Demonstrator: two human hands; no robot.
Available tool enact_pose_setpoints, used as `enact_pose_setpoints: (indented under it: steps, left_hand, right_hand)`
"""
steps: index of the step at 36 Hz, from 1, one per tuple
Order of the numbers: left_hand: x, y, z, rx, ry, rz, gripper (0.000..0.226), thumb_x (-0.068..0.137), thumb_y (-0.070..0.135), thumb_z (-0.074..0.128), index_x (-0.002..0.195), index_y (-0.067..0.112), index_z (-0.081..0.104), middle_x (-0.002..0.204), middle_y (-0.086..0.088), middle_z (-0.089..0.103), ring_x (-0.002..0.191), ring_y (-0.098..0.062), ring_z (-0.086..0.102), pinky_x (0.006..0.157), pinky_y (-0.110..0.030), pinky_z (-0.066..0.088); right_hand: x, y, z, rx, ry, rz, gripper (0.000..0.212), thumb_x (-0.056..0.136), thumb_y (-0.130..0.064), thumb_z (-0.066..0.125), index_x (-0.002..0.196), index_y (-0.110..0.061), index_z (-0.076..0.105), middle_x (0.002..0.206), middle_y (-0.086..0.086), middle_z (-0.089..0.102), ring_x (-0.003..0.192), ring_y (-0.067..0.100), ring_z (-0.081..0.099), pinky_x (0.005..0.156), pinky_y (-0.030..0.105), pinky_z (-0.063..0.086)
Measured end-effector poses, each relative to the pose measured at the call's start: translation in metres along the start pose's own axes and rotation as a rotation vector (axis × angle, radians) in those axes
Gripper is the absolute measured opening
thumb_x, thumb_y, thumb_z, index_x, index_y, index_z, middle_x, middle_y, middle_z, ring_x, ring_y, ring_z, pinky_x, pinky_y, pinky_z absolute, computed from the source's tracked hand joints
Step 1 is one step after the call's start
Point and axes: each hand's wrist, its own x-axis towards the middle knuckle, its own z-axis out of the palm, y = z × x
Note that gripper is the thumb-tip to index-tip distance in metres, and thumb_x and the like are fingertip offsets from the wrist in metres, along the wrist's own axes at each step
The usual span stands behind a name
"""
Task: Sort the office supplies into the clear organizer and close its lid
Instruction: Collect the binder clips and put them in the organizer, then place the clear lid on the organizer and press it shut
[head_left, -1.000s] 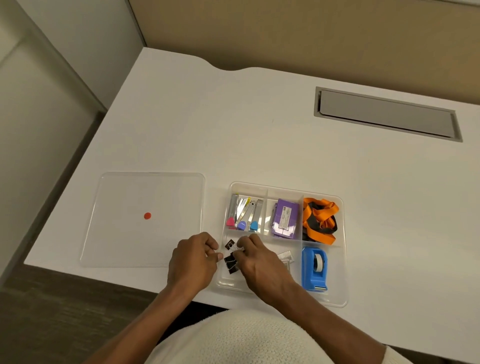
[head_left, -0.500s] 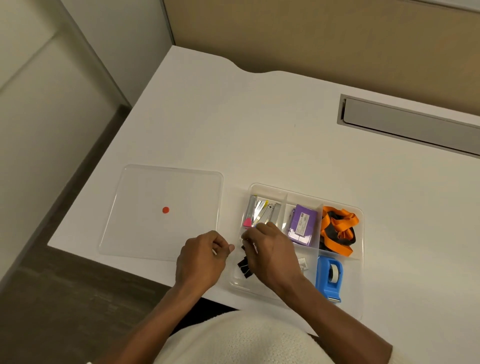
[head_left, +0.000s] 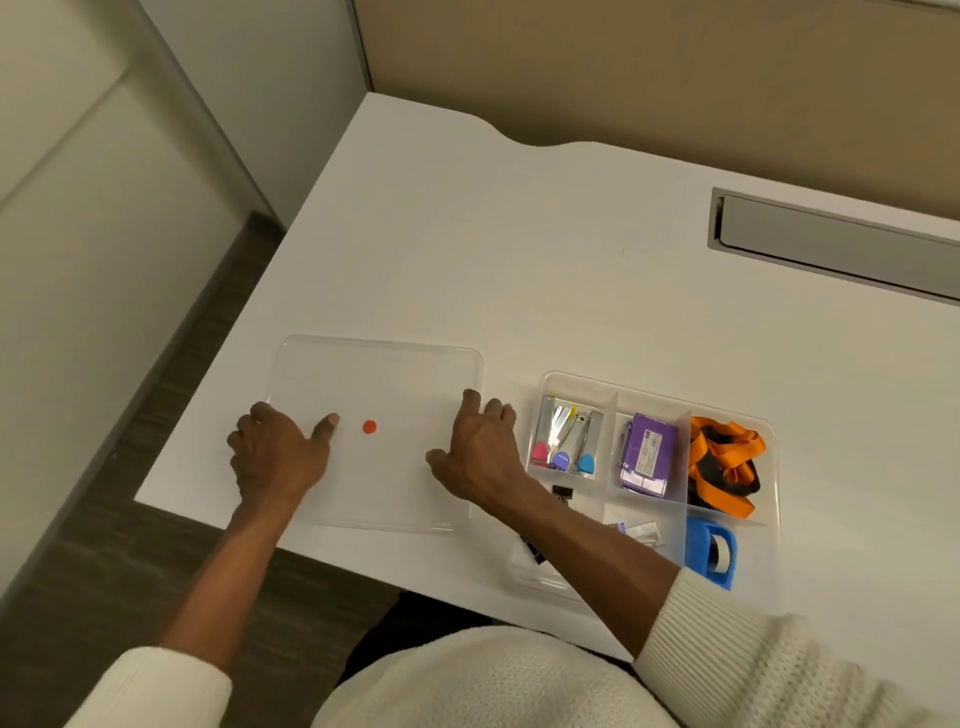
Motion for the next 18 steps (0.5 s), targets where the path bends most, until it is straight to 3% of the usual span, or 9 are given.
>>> enact_pose_setpoints:
  steps: [2,4,13,18]
  left_hand:
    - [0.0,0.001,0.001,0.012,-0.001,0.006,0.1,0.086,0.062,0.073,0.15,-0.004,0.034,0.151,-0.029,0.044,0.138,-0.048,0.045,0.108,-0.059,0.047]
    - [0.001,0.002,0.001,0.023,0.01,-0.003,0.097,0.085,0.06,0.075,0.147,-0.004,0.037,0.149,-0.028,0.046,0.136,-0.047,0.046,0.106,-0.061,0.047]
    - [0.016,0.001,-0.01,-0.087,0.039,-0.125,0.094,0.082,0.055,0.081,0.145,-0.002,0.042,0.148,-0.029,0.045,0.138,-0.048,0.043,0.107,-0.068,0.044]
    - [0.022,-0.002,-0.025,-0.123,0.088,-0.097,0.091,0.082,0.057,0.08,0.141,-0.003,0.049,0.144,-0.031,0.047,0.135,-0.049,0.044,0.101,-0.063,0.049]
  right_hand:
    - [0.003,-0.003,0.008,0.051,-0.04,0.08,0.099,0.085,-0.036,0.075,0.155,-0.002,0.013,0.15,0.031,0.026,0.148,0.051,0.011,0.119,0.054,0.03]
    - [0.002,-0.008,0.014,0.132,-0.02,0.114,0.101,0.083,-0.037,0.076,0.155,-0.007,0.013,0.154,0.026,0.022,0.15,0.047,0.007,0.12,0.055,0.029]
    - [-0.001,-0.022,0.0,0.652,0.145,0.23,0.093,0.068,-0.053,0.082,0.144,-0.025,0.037,0.14,0.006,0.043,0.137,0.024,0.033,0.107,0.042,0.044]
    - [-0.015,-0.022,-0.016,0.797,0.18,0.185,0.093,0.063,-0.062,0.081,0.143,-0.034,0.042,0.13,-0.009,0.04,0.129,0.017,0.047,0.1,0.033,0.045]
